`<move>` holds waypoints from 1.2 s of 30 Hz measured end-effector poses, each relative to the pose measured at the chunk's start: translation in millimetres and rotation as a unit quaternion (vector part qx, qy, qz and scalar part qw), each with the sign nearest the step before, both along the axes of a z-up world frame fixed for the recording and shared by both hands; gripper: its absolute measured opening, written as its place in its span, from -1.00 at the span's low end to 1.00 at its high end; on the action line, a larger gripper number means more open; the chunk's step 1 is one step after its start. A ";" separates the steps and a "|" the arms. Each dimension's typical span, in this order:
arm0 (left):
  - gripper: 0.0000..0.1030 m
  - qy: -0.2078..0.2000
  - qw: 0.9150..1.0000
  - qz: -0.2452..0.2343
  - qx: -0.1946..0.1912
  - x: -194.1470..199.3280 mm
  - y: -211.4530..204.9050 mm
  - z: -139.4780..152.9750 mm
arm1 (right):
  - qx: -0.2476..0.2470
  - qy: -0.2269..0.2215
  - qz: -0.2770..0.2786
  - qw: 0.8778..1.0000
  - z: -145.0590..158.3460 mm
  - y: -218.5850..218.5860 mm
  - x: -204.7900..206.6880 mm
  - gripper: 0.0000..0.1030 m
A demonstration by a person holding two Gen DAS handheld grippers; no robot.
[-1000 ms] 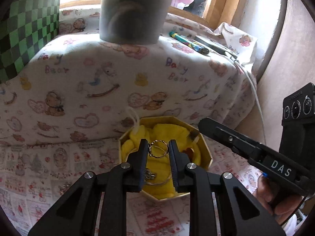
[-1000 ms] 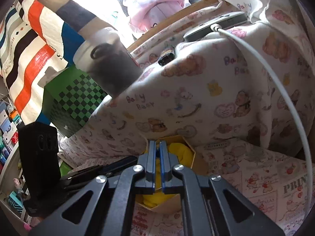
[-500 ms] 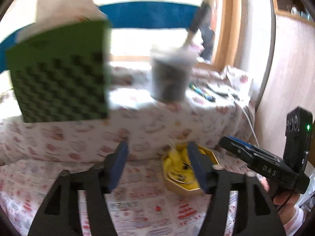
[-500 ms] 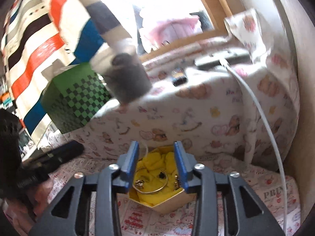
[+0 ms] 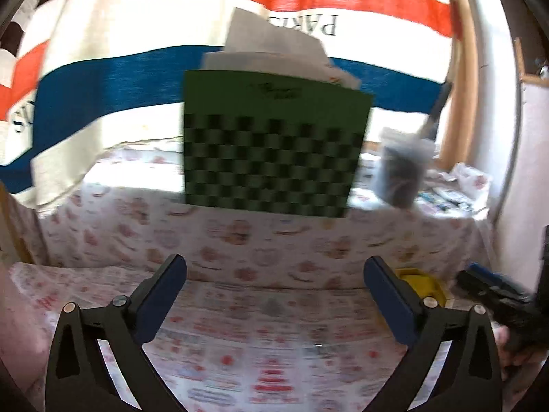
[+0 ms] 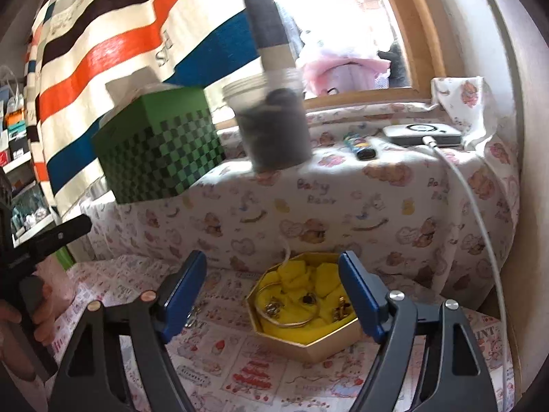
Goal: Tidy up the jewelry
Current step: 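Withdraw both grippers and move the right toward the silver chain charms, then grasp the silver chain charm with the right gripper and lift it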
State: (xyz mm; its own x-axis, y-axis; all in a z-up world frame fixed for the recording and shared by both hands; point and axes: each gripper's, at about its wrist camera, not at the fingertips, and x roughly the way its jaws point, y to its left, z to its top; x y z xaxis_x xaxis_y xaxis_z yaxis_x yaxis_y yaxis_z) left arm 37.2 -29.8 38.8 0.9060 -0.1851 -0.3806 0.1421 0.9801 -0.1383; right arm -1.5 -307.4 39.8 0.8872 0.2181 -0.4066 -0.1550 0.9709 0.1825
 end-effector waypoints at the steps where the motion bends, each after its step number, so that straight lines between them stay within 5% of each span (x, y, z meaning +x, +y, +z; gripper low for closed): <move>1: 0.99 -0.004 1.000 0.007 0.008 0.6 2.2 -5.4 | -0.003 0.001 -0.002 1.000 -1.5 1.4 0.4 0.50; 7: 0.99 0.020 0.998 0.024 0.054 10.3 8.4 -28.8 | -0.012 0.016 0.000 1.000 -11.2 11.6 3.4 0.50; 14: 0.99 0.031 0.998 0.044 -0.030 10.3 40.8 -30.0 | -0.028 0.029 0.024 0.999 -13.2 28.4 2.8 0.51; 18: 0.99 0.031 0.996 0.073 -0.034 7.2 50.0 -25.7 | -0.027 0.080 0.015 0.996 -4.7 51.9 0.7 0.50; 21: 0.99 0.039 0.994 0.081 -0.060 9.1 58.9 -28.5 | -0.011 0.110 0.058 0.992 -6.3 76.0 5.7 0.50; 25: 0.99 0.047 0.992 0.094 -0.072 13.5 66.7 -35.1 | -0.042 0.130 0.046 0.990 -21.6 102.2 21.9 0.38; 32: 0.99 0.049 0.991 0.100 -0.072 15.5 68.9 -37.0 | -0.083 0.217 0.075 0.970 -55.9 150.6 66.2 0.24; 36: 0.99 0.100 0.987 0.087 -0.093 24.0 72.5 -43.4 | -0.102 0.260 0.081 0.957 -75.8 168.0 84.4 0.13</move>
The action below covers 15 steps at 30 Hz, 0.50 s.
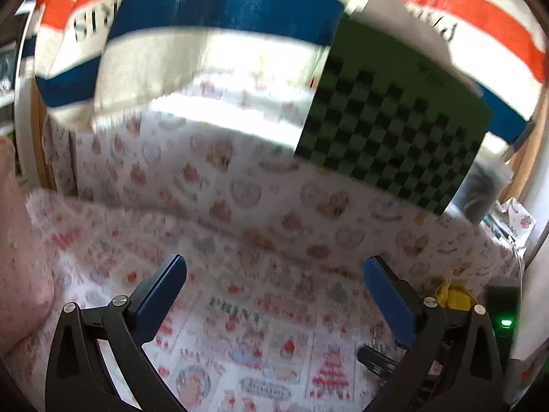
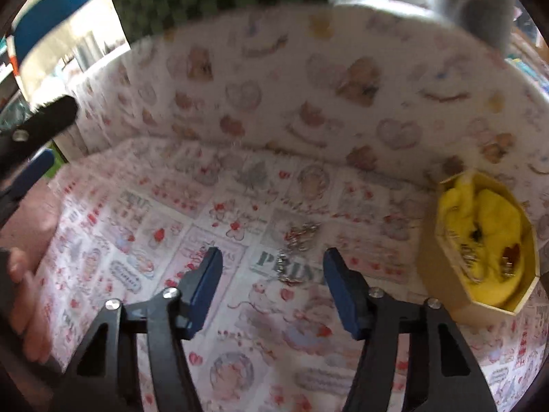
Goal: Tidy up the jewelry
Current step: 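Grasp the silver chain charm with the right gripper and lift it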
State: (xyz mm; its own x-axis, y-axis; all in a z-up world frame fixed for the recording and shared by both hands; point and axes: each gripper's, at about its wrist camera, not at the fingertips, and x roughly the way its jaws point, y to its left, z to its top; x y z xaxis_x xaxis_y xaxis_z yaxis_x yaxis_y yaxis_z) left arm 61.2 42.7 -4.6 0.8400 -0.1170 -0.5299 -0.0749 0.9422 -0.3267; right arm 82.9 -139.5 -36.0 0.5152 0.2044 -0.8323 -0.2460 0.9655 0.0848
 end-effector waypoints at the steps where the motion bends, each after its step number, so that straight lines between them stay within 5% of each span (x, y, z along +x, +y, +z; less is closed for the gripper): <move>1: 0.99 0.005 1.000 -0.007 -0.015 0.8 2.3 -1.6 | 0.003 0.007 0.005 1.000 -3.3 2.1 3.9 0.13; 7: 0.99 0.006 1.000 0.018 -0.019 0.9 11.4 -2.4 | -0.019 -0.006 -0.015 1.000 -5.1 0.7 10.8 0.03; 13: 0.99 0.022 0.999 0.008 -0.035 6.0 10.7 -6.3 | -0.052 -0.032 -0.029 0.998 -5.9 -1.0 7.3 -0.81; 15: 0.99 0.024 0.999 0.011 -0.023 6.2 8.5 -8.5 | -0.042 -0.042 -0.026 0.998 -7.6 -6.8 5.8 -0.86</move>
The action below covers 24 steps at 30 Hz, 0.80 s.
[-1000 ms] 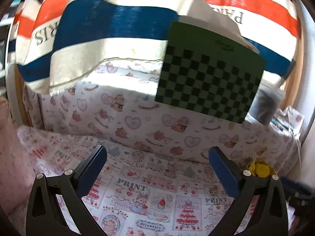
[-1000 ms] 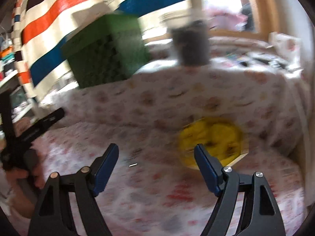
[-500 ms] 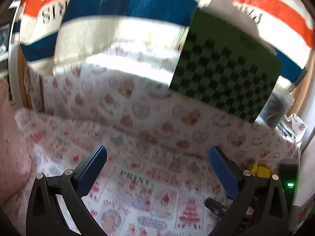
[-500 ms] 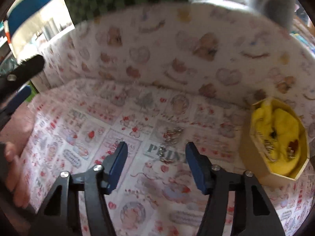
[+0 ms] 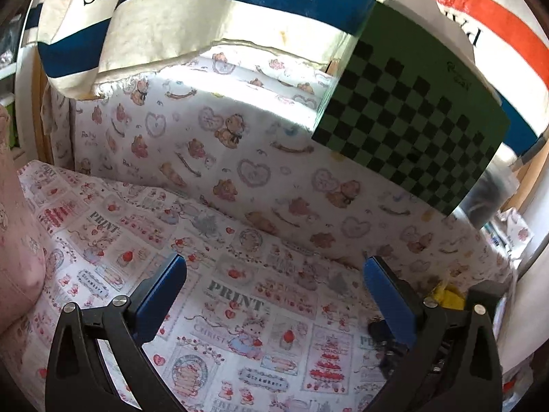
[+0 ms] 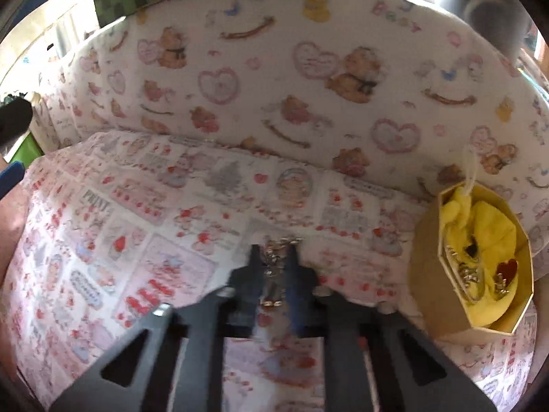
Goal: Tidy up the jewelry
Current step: 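Grasp the silver chain charm with the right gripper and lift it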
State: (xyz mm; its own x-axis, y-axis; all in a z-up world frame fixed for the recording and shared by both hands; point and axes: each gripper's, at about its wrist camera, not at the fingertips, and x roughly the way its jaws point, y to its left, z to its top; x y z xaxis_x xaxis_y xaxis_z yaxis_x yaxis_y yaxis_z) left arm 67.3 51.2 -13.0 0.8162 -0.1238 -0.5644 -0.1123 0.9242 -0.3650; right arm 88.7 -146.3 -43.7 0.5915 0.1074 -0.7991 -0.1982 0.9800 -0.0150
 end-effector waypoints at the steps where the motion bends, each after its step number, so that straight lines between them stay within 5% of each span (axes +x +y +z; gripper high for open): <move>1: 0.99 0.001 1.000 0.001 0.009 0.7 -2.3 -1.0 | 0.007 -0.005 0.004 1.000 -0.2 -3.3 -0.4 -0.86; 6: 0.99 0.016 0.999 -0.004 0.032 5.6 -8.9 -7.6 | 0.096 -0.021 -0.007 0.995 10.1 -40.7 -0.1 -0.87; 11: 0.99 0.058 0.998 -0.026 0.006 14.7 -12.4 -23.8 | 0.167 -0.139 -0.028 0.976 45.2 -82.5 -17.1 -0.87; 16: 0.98 0.073 0.995 -0.050 0.041 18.8 -27.4 -31.6 | 0.132 -0.230 -0.038 0.963 59.3 -88.9 -37.4 -0.87; 20: 0.42 0.075 0.990 -0.084 0.088 20.1 -49.6 -37.1 | 0.135 -0.229 -0.049 0.963 58.4 -81.5 -42.9 -0.87; 24: 0.21 0.062 0.986 -0.122 0.095 30.8 -60.1 -40.6 | 0.138 -0.230 -0.045 0.962 56.0 -80.2 -44.1 -0.87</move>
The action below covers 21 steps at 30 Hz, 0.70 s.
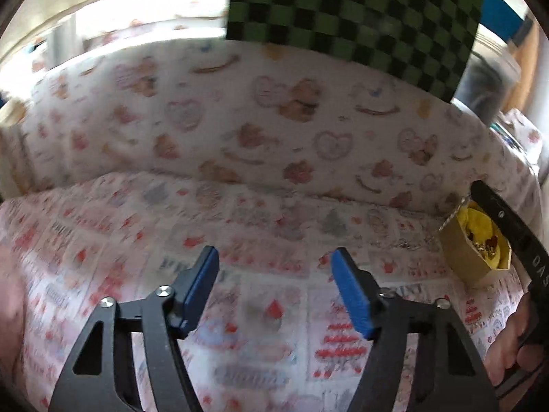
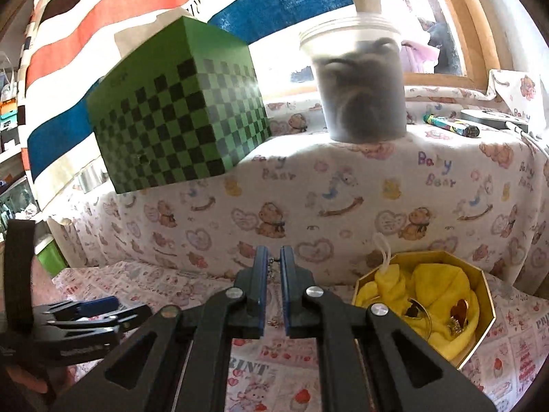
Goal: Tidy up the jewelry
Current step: 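Grasp the silver chain charm with the right gripper and lift it, then grasp a small silver charm with the left gripper while the right holds the chain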
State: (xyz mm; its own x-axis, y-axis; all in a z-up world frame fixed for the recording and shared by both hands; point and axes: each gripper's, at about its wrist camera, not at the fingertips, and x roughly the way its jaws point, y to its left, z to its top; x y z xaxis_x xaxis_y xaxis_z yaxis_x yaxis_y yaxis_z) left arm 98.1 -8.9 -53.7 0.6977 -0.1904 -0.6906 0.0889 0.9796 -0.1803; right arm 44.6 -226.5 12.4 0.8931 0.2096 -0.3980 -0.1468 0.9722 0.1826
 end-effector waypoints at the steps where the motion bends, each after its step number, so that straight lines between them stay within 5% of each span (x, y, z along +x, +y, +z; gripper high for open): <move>1: 0.13 0.001 1.000 -0.007 0.000 6.3 -1.2 1.5 | -0.004 0.010 -0.001 1.000 -4.7 6.6 6.2 -0.87; 5: -0.03 0.001 0.999 -0.052 0.001 33.2 -8.1 17.6 | -0.004 0.032 -0.002 0.999 -14.8 9.3 15.2 -0.87; 10: -0.41 0.028 0.999 -0.031 -0.001 62.4 -16.9 15.7 | 0.003 0.047 -0.009 0.999 -19.5 4.5 21.7 -0.87; 12: -0.43 0.039 0.999 -0.014 0.004 70.7 -21.3 7.1 | 0.003 0.047 -0.009 0.999 -20.2 4.5 22.3 -0.87; 17: -0.45 0.065 0.997 0.010 -0.050 89.1 -21.3 -11.0 | 0.000 0.050 -0.007 0.999 -20.7 6.6 24.6 -0.87; 21: -0.45 0.062 0.997 0.023 -0.025 95.9 -27.0 -19.0 | -0.004 0.060 -0.001 0.998 -22.1 6.0 27.6 -0.87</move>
State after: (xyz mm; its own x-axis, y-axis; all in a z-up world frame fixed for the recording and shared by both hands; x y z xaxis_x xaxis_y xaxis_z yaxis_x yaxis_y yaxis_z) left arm 194.1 -35.9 -72.6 0.6163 -0.1972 -0.7624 0.0180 0.9714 -0.2368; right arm 72.2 -220.5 -9.8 0.8395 0.2052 -0.5032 -0.1232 0.9737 0.1917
